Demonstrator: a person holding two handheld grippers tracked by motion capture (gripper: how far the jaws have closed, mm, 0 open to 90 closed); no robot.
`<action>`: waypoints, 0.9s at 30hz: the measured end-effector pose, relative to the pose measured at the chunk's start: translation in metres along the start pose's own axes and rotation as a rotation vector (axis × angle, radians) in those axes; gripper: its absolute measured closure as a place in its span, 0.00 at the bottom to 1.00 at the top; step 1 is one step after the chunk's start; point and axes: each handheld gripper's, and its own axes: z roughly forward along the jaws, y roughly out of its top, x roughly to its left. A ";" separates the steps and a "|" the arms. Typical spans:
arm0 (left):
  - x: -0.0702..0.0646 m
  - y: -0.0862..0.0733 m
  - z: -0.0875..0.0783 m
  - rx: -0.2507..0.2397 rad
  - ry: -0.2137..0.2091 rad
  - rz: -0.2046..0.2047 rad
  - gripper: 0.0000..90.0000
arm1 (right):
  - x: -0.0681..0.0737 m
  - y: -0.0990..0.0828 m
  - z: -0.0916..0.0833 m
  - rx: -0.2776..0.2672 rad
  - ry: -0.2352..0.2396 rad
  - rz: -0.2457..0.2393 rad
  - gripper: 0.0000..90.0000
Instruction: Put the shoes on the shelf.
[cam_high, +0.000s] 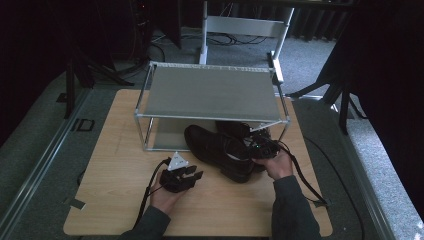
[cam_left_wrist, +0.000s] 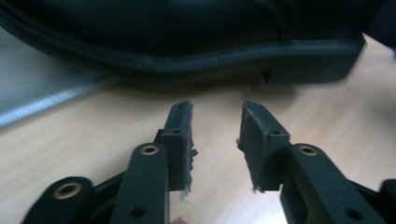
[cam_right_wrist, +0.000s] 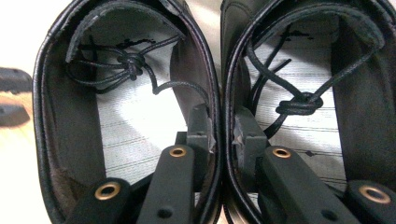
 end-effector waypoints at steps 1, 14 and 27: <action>0.000 0.004 0.001 -0.007 0.012 -0.006 0.76 | 0.001 0.000 0.000 -0.003 -0.003 0.002 0.89; -0.013 0.021 0.018 0.037 0.168 -0.024 1.00 | 0.003 0.002 0.005 -0.041 -0.016 0.075 0.89; -0.024 0.029 0.037 0.077 0.122 -0.023 1.00 | 0.014 0.005 0.008 -0.094 -0.069 0.102 0.88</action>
